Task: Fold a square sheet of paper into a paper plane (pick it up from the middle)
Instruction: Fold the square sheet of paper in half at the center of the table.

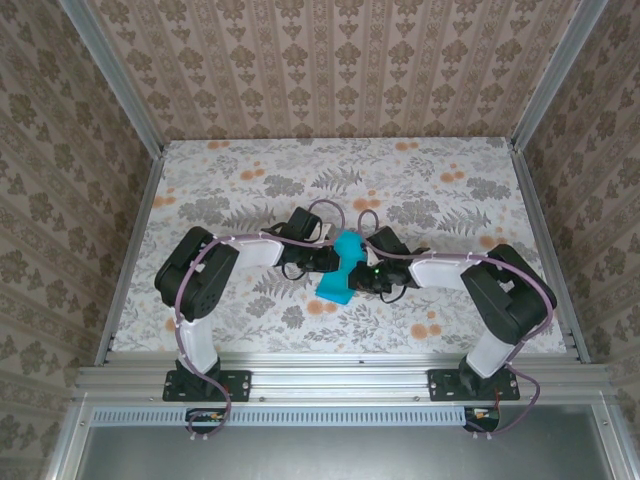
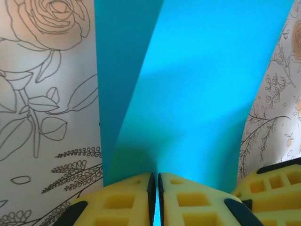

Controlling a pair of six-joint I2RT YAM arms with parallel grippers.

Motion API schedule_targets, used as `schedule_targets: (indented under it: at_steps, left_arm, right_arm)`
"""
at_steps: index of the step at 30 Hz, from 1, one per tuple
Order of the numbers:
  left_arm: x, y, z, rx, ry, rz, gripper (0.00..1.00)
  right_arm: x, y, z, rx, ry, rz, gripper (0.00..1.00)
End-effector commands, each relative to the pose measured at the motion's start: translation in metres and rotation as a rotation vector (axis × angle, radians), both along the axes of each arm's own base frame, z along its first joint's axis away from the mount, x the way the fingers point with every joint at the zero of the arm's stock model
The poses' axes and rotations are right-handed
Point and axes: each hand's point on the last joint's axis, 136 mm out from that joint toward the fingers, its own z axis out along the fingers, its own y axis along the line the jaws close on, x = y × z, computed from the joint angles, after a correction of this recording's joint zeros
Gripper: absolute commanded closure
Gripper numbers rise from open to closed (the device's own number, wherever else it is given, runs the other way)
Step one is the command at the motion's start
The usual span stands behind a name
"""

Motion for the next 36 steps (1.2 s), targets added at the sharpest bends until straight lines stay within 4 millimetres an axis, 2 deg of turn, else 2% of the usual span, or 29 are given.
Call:
schedule_targets:
  at_steps: [1,6,8,12,17,22,30,33,36]
  left_arm:
    - [-0.024,0.03,-0.041,0.152,0.104,-0.005,0.85]
    - [-0.025,0.029,-0.041,0.155,0.103,-0.008,0.85]
    - [-0.025,0.029,-0.04,0.153,0.102,-0.009,0.85]
    - [-0.023,0.028,-0.038,0.149,0.098,-0.006,0.85]
    - [-0.024,0.029,-0.037,0.15,0.094,-0.006,0.85]
    - [-0.024,0.029,-0.039,0.153,0.097,-0.01,0.85]
    - [-0.025,0.031,-0.042,0.16,0.1,-0.013,0.85]
    - [-0.026,0.031,-0.042,0.161,0.102,-0.014,0.85]
    - [-0.025,0.031,-0.041,0.16,0.1,-0.016,0.85]
  right_arm:
    - [-0.022,-0.007,0.003,-0.025,0.049,0.023,0.84]
    - [-0.006,0.016,0.042,0.082,-0.026,0.015,0.86]
    - [-0.002,0.026,0.045,0.104,-0.036,0.016,0.86]
    - [-0.004,0.036,0.028,0.088,0.005,0.036,0.87]
    - [-0.017,0.031,0.006,0.045,0.052,0.053,0.87]
    - [-0.033,0.024,-0.006,0.012,0.085,0.07,0.87]
    - [-0.058,0.007,-0.018,-0.039,0.124,0.085,0.88]
    - [-0.065,0.004,-0.014,-0.04,0.123,0.088,0.88]
    - [-0.066,0.007,0.0,-0.017,0.105,0.088,0.88]
